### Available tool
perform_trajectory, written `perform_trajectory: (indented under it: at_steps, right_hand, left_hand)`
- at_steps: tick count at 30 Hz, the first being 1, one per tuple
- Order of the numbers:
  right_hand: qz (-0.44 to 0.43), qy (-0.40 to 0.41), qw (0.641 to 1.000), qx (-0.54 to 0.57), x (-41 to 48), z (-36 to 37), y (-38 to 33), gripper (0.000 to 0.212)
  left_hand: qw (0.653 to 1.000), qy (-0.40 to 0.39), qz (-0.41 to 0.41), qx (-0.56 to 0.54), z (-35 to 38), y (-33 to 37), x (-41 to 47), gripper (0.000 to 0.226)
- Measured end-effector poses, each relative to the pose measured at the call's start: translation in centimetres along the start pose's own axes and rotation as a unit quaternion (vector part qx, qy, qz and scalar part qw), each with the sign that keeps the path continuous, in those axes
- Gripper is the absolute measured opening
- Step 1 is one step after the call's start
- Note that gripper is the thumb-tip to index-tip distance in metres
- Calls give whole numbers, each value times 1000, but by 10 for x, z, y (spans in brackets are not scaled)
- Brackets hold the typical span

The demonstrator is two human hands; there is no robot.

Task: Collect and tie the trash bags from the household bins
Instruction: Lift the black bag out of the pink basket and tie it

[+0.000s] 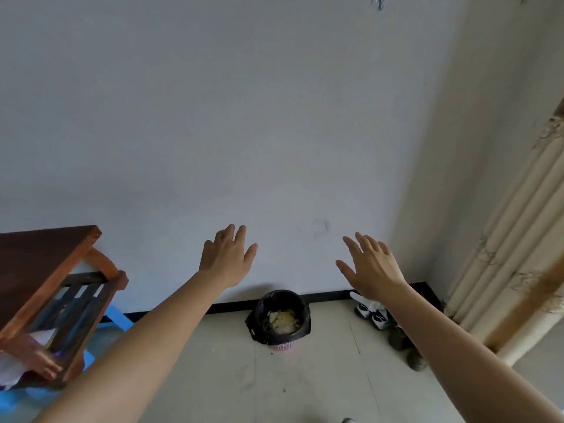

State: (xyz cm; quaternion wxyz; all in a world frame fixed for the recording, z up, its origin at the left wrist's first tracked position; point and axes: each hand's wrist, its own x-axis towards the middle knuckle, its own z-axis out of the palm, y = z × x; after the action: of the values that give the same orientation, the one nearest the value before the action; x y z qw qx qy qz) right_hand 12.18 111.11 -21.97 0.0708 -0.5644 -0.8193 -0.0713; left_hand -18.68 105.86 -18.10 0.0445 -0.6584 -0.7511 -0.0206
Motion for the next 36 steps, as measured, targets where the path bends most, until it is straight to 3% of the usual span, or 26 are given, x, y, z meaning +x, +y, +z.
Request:
perform_trajectory:
  at_steps: [8,16,21,26,32,36]
  right_hand:
    - [-1,-123,990,65,181,133,65,68]
    - [21,-234,962,141,297,241,66,64]
    - [51,-274,945,174,308,315,40,61]
    - [105,-305,930,177,296,442,13,56]
    - [217,-331,883,252,256,640,-15,57]
    - [319,-299,839,323,233,759,-21,74]
  left_hand:
    - [986,-118,-94,-68,125,30,166,64]
    - [958,-203,-166,-117,221,21,262,60]
    - [948,-244,-159,-129,297,4,289,62]
    - [932,-266,-163,-187,436,-21,310,61]
    - [883,-276,-283,-254,640,-38,289,61]
    - [833,-225,-400,-309,760,-44,274,66]
